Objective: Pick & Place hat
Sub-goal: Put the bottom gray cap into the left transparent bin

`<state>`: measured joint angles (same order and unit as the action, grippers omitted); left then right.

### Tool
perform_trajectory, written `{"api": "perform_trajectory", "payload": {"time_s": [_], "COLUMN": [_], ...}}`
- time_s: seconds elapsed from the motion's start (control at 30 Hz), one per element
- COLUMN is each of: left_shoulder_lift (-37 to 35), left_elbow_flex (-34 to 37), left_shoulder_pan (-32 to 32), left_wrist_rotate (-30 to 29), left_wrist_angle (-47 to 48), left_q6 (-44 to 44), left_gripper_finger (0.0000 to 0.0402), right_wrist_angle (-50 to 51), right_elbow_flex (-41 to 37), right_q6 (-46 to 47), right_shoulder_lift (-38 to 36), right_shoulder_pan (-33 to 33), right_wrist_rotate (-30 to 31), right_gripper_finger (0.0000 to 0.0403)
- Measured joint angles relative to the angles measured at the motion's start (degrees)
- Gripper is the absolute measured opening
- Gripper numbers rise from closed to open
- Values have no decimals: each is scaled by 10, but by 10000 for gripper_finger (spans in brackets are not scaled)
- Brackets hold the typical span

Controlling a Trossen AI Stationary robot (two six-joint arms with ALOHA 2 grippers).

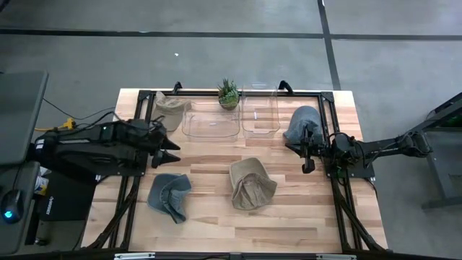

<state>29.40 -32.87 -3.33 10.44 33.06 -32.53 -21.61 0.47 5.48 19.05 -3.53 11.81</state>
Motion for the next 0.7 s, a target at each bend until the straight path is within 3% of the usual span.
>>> {"api": "perform_trajectory", "payload": {"time_s": [0.37,0.7], "left_shoulder_lift": [156,237], "left_elbow_flex": [-34,-34], "left_shoulder_pan": [0,0], "left_wrist_rotate": [89,126], "left_wrist_angle": [21,49], "left_q6": [112,259], "left_gripper_finger": [309,309], "right_wrist_angle": [0,0], "right_elbow_flex": [0,0], "right_q6": [0,0], "right_shoulder_lift": [0,0], "right_shoulder_pan": [0,0], "right_wrist_rotate": [0,0], "right_gripper_finger": [1,1]}}
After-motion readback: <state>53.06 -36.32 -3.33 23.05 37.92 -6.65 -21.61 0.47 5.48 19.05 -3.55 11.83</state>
